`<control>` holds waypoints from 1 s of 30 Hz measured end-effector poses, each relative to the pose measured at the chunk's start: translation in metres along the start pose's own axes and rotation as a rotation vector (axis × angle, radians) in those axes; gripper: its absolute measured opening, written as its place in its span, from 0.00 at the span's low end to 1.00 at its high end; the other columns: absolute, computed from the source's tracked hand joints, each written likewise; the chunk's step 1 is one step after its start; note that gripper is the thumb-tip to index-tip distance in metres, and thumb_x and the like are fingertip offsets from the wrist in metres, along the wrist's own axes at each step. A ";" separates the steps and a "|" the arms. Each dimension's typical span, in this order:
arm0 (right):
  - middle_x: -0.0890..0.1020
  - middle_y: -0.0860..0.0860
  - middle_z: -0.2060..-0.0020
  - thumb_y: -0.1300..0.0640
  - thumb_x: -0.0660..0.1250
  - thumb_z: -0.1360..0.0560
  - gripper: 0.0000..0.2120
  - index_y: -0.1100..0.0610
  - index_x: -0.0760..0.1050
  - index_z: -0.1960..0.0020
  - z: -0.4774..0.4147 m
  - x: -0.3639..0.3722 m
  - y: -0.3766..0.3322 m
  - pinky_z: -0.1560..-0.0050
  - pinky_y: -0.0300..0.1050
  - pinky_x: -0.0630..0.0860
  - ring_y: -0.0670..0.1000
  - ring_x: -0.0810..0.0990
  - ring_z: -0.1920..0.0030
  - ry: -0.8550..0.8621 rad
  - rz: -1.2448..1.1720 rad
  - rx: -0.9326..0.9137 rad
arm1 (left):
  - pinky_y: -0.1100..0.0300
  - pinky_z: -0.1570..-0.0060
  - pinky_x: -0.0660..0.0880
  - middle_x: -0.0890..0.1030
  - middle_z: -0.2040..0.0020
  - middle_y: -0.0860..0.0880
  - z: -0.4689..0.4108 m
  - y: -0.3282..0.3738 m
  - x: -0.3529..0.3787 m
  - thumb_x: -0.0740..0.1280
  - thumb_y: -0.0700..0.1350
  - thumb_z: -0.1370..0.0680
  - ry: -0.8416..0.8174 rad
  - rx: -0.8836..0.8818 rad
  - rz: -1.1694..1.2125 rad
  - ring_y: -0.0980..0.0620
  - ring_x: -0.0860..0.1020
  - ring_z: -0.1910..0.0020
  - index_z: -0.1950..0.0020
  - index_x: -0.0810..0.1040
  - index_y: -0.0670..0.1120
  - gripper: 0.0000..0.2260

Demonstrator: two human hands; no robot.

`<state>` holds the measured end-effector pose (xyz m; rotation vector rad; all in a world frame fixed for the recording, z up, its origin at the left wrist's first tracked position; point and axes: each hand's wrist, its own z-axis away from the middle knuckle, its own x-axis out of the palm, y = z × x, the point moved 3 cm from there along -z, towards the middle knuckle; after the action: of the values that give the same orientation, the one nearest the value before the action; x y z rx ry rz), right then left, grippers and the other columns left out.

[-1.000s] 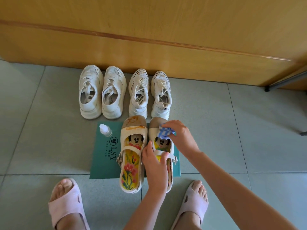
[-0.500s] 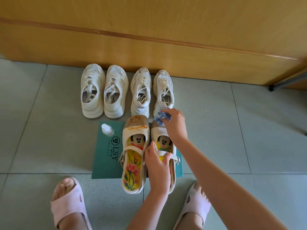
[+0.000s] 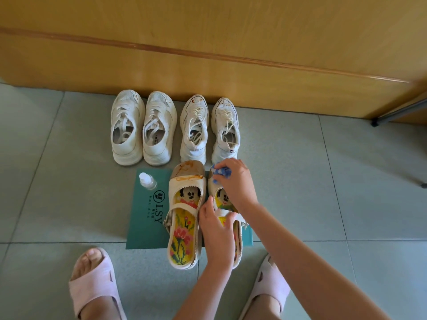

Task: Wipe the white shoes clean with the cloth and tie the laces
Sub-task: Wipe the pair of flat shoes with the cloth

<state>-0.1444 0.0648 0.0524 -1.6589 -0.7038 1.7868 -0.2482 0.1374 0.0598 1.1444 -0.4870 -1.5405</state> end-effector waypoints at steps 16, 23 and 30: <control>0.79 0.50 0.55 0.68 0.67 0.28 0.11 0.58 0.81 0.49 -0.023 0.014 -0.004 0.53 0.47 0.80 0.54 0.80 0.54 0.039 -0.068 0.047 | 0.72 0.38 0.53 0.67 0.29 0.50 0.000 0.001 -0.001 0.68 0.46 0.24 0.001 0.003 -0.018 0.55 0.63 0.30 0.26 0.62 0.46 0.28; 0.83 0.51 0.53 0.67 0.71 0.30 0.09 0.61 0.81 0.51 0.013 -0.009 0.000 0.48 0.23 0.66 0.48 0.74 0.51 -0.118 0.015 -0.210 | 0.74 0.40 0.52 0.67 0.29 0.50 0.000 0.000 -0.001 0.68 0.46 0.24 0.013 0.019 -0.014 0.56 0.63 0.31 0.27 0.63 0.46 0.27; 0.80 0.53 0.52 0.67 0.68 0.28 0.10 0.61 0.80 0.47 -0.025 -0.016 0.028 0.49 0.39 0.69 0.50 0.74 0.49 0.116 0.003 0.096 | 0.73 0.39 0.54 0.67 0.29 0.50 0.002 0.001 -0.002 0.68 0.46 0.24 0.007 0.013 -0.013 0.56 0.63 0.30 0.26 0.62 0.46 0.27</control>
<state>-0.1210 0.0337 0.0406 -1.6846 -0.5562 1.6839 -0.2492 0.1381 0.0626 1.1645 -0.4865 -1.5459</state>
